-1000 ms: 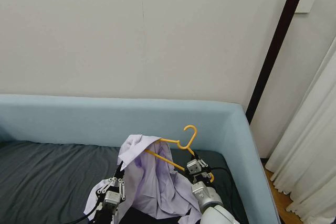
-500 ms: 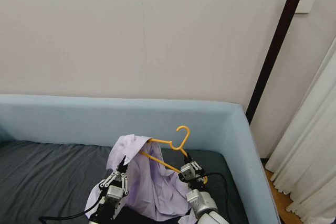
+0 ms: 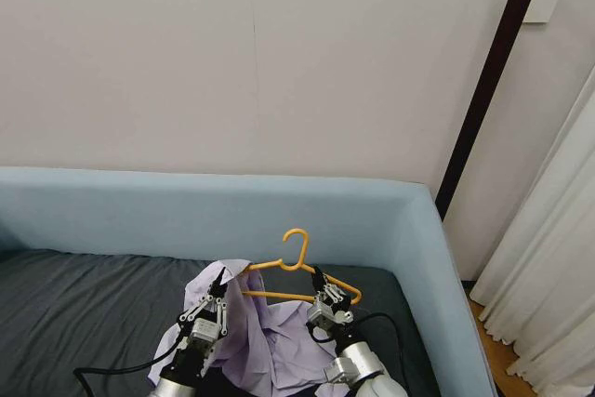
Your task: Pick up the clothes from the sofa and hang them on the clothes hanger.
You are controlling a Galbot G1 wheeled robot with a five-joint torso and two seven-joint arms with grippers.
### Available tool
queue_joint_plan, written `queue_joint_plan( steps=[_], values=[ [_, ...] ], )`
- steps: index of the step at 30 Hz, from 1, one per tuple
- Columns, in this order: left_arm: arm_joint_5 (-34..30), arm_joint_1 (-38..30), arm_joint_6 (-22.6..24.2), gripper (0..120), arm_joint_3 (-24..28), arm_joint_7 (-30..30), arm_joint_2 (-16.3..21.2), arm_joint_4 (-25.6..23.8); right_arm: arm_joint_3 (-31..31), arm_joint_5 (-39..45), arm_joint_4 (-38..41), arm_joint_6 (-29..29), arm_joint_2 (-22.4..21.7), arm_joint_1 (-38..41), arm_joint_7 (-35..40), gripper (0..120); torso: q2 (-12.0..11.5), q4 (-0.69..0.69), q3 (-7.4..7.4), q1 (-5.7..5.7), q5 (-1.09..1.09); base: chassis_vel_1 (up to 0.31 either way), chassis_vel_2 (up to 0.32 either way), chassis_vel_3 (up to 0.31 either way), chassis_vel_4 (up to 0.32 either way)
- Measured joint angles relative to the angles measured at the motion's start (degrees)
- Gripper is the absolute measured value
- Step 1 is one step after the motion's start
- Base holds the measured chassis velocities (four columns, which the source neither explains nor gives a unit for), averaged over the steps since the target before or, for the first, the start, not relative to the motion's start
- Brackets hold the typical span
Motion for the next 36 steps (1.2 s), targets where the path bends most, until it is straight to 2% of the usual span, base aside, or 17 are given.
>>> queue_joint_plan(
  steps=[2,9,15,24,36],
  values=[
    [-0.01,-0.22,0.03,0,0.02,-0.03,0.01,0.15,0.21,0.06,0.00,0.42,-0.05,0.00,-0.34,4,0.00,0.00,0.00,0.00,0.00,0.000,0.000,0.000,0.000],
    [-0.21,-1.53,0.42,0,0.43,0.08,0.24,1.08,1.42,1.23,-0.69,7.37,-0.27,0.11,-3.01,4,0.00,0.00,0.00,0.00,0.00,0.000,0.000,0.000,0.000],
    [-0.69,-2.41,-0.20,0,1.52,2.77,-0.26,1.72,0.11,2.88,-0.51,10.38,1.03,0.82,-4.37,4,0.00,0.00,0.00,0.00,0.00,0.000,0.000,0.000,0.000],
    [0.06,-0.58,-2.97,0,2.92,6.68,-0.95,1.15,-0.80,4.12,-1.51,7.97,2.23,1.40,-2.67,4,0.00,0.00,0.00,0.00,0.00,0.000,0.000,0.000,0.000],
    [1.40,1.53,-6.54,0,2.94,8.79,-1.27,3.32,0.01,11.82,2.04,1.67,2.68,1.81,2.08,4,0.00,0.00,0.00,0.00,0.00,0.000,0.000,0.000,0.000]
  ],
)
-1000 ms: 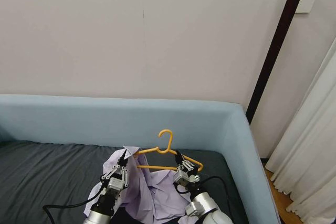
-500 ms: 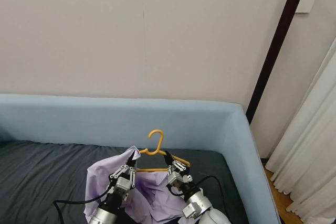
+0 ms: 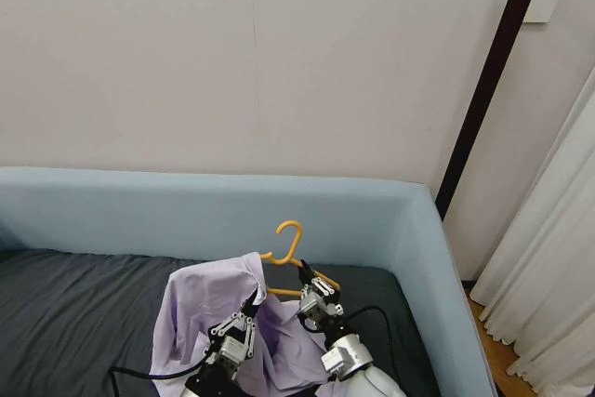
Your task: Pick up the clothes from the sofa and hang them on the clothes hanger.
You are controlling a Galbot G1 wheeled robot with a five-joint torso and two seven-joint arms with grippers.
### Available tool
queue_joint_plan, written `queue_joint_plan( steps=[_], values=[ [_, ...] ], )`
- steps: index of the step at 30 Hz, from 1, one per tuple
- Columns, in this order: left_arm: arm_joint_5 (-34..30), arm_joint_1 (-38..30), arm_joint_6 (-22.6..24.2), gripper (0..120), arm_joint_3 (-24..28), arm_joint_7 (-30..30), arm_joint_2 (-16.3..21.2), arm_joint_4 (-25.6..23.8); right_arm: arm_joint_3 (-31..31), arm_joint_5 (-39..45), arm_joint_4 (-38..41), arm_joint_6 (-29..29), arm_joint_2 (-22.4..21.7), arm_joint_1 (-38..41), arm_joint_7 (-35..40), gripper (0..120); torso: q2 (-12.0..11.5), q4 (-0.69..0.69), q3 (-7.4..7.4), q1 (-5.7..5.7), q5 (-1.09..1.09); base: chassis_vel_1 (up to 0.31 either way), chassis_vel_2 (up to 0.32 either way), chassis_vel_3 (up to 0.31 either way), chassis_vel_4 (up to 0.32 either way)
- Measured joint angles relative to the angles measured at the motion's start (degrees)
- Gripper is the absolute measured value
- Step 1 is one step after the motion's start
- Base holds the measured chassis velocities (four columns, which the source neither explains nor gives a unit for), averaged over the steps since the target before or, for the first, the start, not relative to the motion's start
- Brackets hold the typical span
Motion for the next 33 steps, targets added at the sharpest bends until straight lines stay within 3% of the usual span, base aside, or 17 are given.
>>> queue_joint_plan(
  steps=[17,22,25,28,30,32,33],
  values=[
    [-0.77,0.73,-2.67,0,0.16,-0.53,-0.44,-0.19,1.68,-2.03,4.56,-4.58,-0.16,-1.08,4.21,4,0.00,0.00,0.00,0.00,0.00,0.000,0.000,0.000,0.000],
    [-0.84,2.20,-4.17,14,-0.65,-1.62,0.33,0.21,2.22,-1.88,4.92,-4.53,-0.07,-1.37,4.22,4,0.00,-0.01,0.00,0.00,-0.01,0.000,0.000,0.000,0.000],
    [-1.51,6.80,-7.42,30,-2.38,-3.76,1.89,-0.13,4.19,-3.00,5.07,-3.04,0.61,-1.70,3.94,4,0.00,0.00,0.00,0.00,0.00,0.000,0.000,0.000,0.000],
    [-2.46,8.90,-8.97,37,-3.32,-4.55,2.89,-0.85,5.28,-4.82,5.06,-1.50,0.89,-1.85,3.61,4,0.00,0.01,0.00,0.00,-0.01,0.000,0.000,0.000,0.000],
    [-6.33,11.54,-9.85,47,-4.90,-4.31,5.65,-3.93,6.44,-7.47,4.51,0.72,0.88,-2.06,3.24,4,0.00,0.02,0.00,0.00,-0.03,0.000,0.000,0.000,0.000],
    [-14.01,12.59,-8.60,55,-7.24,-3.03,10.23,-8.28,6.96,-8.99,3.82,2.06,0.78,-2.27,3.16,4,0.00,0.02,0.00,0.00,-0.01,0.000,0.000,0.000,0.000],
    [-14.01,12.59,-8.60,55,-7.24,-3.03,10.23,-8.28,6.96,-8.99,3.82,2.06,0.78,-2.27,3.16,4,0.00,0.02,0.00,0.00,-0.01,0.000,0.000,0.000,0.000]
  ],
)
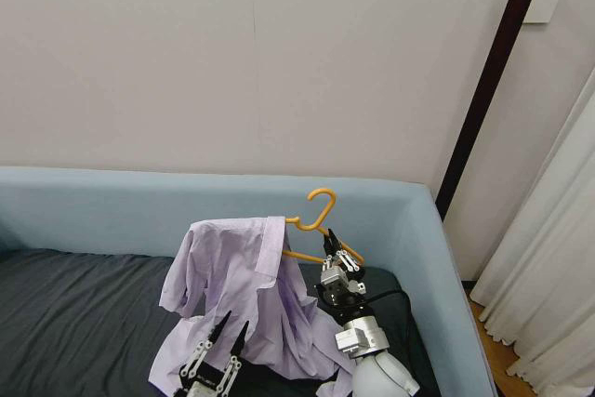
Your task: Pick up the clothes from the sofa and hang them on the clothes hanger.
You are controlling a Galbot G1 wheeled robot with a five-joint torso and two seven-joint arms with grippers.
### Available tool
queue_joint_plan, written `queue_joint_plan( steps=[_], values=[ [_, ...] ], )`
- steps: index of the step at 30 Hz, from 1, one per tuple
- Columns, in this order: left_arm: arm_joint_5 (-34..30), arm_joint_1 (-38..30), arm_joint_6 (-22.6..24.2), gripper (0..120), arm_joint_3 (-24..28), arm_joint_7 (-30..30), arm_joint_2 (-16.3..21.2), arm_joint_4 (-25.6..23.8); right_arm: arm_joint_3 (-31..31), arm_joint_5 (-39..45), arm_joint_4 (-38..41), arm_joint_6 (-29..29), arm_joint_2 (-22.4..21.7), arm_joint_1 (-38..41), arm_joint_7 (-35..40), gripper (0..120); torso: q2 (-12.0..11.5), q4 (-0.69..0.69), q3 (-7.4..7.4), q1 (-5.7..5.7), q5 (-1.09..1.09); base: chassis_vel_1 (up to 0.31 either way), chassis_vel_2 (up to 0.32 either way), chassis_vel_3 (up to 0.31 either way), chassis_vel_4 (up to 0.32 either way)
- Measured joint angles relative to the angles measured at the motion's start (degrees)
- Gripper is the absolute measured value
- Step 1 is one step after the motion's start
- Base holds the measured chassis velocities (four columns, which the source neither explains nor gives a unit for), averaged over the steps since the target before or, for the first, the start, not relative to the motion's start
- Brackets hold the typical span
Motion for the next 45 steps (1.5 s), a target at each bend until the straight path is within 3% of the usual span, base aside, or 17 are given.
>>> queue_joint_plan(
  steps=[4,5,6,9,11,12,14,15,18,19,22,27,32,39,45],
  values=[
    [-25.92,-1.23,6.85,72,-8.05,6.92,14.53,-8.06,0.97,-4.44,-2.19,2.69,0.12,-0.38,-0.01,4,0.00,-0.03,0.00,0.00,0.00,0.000,0.000,0.000,0.000],
    [-31.27,-1.99,8.13,77,-10.10,9.27,17.42,-8.49,1.12,-5.35,-2.56,3.13,0.16,-0.48,0.01,4,0.00,-0.03,0.00,0.00,0.02,0.000,0.000,0.000,0.000],
    [-31.27,-1.99,8.13,77,-10.10,9.27,17.42,-8.49,1.12,-5.35,-2.56,3.13,0.16,-0.48,0.01,4,0.00,-0.03,0.00,0.00,0.02,0.000,0.000,0.000,0.000],
    [-45.85,-7.56,11.69,91,-13.55,18.90,29.92,-4.38,0.69,-7.81,-3.18,3.63,0.37,-1.07,0.02,4,0.00,-0.04,0.00,0.00,0.00,0.000,0.000,0.000,0.000],
    [-50.26,-10.48,12.95,97,-13.28,23.94,34.52,-1.01,0.53,-8.68,-3.36,3.77,0.73,-1.37,0.05,4,-0.01,-0.05,0.00,0.01,-0.01,0.000,0.000,0.000,0.000],
    [-50.26,-10.48,12.95,97,-13.28,23.94,34.52,-1.01,0.53,-8.68,-3.36,3.77,0.73,-1.37,0.05,4,-0.01,-0.05,0.00,0.01,-0.01,0.000,0.000,0.000,0.000],
    [-55.41,-13.32,14.99,100,-12.49,32.23,39.63,3.82,-0.36,-9.81,-4.44,4.33,1.81,-1.17,0.08,4,-0.01,-0.01,0.01,0.01,0.00,0.000,0.000,0.000,0.000],
    [-55.41,-13.32,14.99,100,-12.49,32.23,39.63,3.82,-0.36,-9.81,-4.44,4.33,1.81,-1.17,0.08,4,-0.01,-0.01,0.01,0.01,0.00,0.000,0.000,0.000,0.000],
    [-58.65,-16.37,17.77,100,-10.85,41.86,43.90,9.37,-1.47,-10.62,-6.16,5.24,2.90,-0.11,0.09,4,-0.01,-0.02,0.01,0.01,-0.01,0.000,0.000,0.000,0.000],
    [-58.65,-16.37,17.77,100,-10.85,41.86,43.90,9.37,-1.47,-10.62,-6.16,5.24,2.90,-0.11,0.09,4,-0.01,-0.02,0.01,0.01,-0.01,0.000,0.000,0.000,0.000],
    [-59.57,-18.67,20.51,100,-9.98,51.48,46.98,14.71,-3.16,-11.80,-8.08,5.88,4.15,1.57,0.10,4,-0.02,0.01,0.01,0.01,-0.01,0.000,0.000,0.000,0.000],
    [-59.41,-21.18,24.39,100,-8.42,55.70,48.63,17.78,-3.81,-15.18,-9.03,5.79,5.64,1.92,0.50,4,-0.01,-0.02,0.01,0.01,0.00,0.000,0.000,0.000,0.000],
    [-57.70,-23.16,25.29,100,-6.19,55.56,48.56,19.19,-3.90,-18.92,-9.25,5.63,6.64,1.35,0.94,4,-0.01,-0.02,0.00,0.01,0.01,0.000,0.000,0.000,0.000],
    [-55.93,-27.48,26.01,99,2.04,51.01,44.64,18.10,-5.27,-22.83,-9.73,4.63,7.75,0.21,1.81,4,-0.01,-0.03,0.00,0.01,0.01,0.000,0.000,0.000,0.000],
    [-54.95,-28.12,26.47,92,3.98,49.48,42.55,18.13,-6.32,-23.43,-10.34,4.04,8.06,-0.11,2.52,4,-0.01,-0.02,0.00,0.00,0.00,0.000,0.000,0.000,0.000]
  ],
)
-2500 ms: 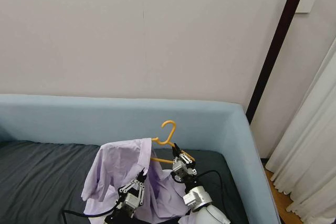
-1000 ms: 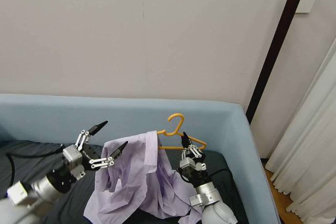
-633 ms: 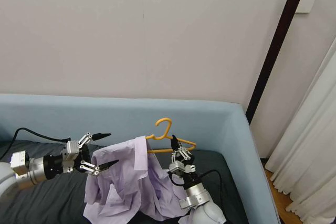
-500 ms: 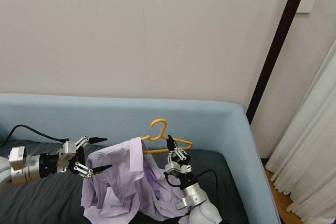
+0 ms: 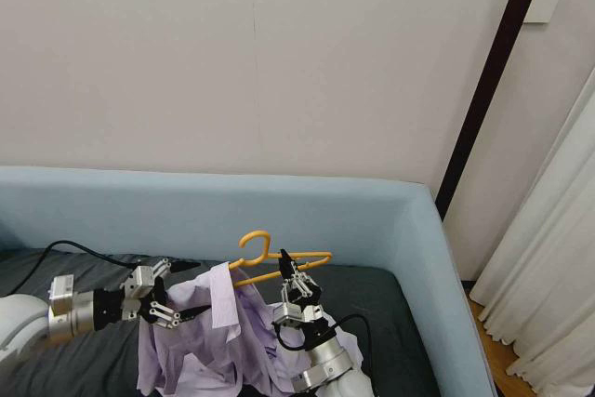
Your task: Pick up the clothes from the sofa and hang them on the clothes hanger.
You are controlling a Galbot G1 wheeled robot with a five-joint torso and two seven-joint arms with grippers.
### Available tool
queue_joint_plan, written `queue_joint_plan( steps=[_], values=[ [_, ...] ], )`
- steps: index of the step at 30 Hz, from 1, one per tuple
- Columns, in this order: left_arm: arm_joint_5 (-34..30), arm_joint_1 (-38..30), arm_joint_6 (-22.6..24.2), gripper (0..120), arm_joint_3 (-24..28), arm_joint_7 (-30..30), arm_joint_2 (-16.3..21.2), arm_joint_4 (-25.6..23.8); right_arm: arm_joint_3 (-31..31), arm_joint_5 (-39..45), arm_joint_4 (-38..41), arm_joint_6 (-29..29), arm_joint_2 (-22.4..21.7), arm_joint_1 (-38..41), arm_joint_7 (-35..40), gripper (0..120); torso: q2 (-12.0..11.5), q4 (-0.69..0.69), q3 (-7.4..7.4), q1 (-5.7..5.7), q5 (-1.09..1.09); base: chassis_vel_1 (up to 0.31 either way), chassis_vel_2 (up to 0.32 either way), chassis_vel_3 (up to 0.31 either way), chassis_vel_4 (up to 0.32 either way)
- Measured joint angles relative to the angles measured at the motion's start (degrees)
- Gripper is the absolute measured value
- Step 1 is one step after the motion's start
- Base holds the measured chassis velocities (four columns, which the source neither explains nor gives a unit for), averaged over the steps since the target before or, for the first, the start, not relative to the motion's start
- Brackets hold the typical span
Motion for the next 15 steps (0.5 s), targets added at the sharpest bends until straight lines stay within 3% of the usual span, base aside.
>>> queue_joint_plan(
  steps=[13,15],
  values=[
    [1.72,0.35,0.16,45,-0.21,-0.26,-0.86,0.79,-0.17,0.43,0.15,-0.31,-0.07,0.09,0.22,4,0.01,0.00,0.00,0.00,0.01,0.000,0.000,0.000,0.000],
    [1.72,0.35,0.16,45,-0.21,-0.26,-0.86,0.79,-0.17,0.43,0.15,-0.31,-0.07,0.09,0.22,4,0.01,0.00,0.00,0.00,0.01,0.000,0.000,0.000,0.000]
  ],
)
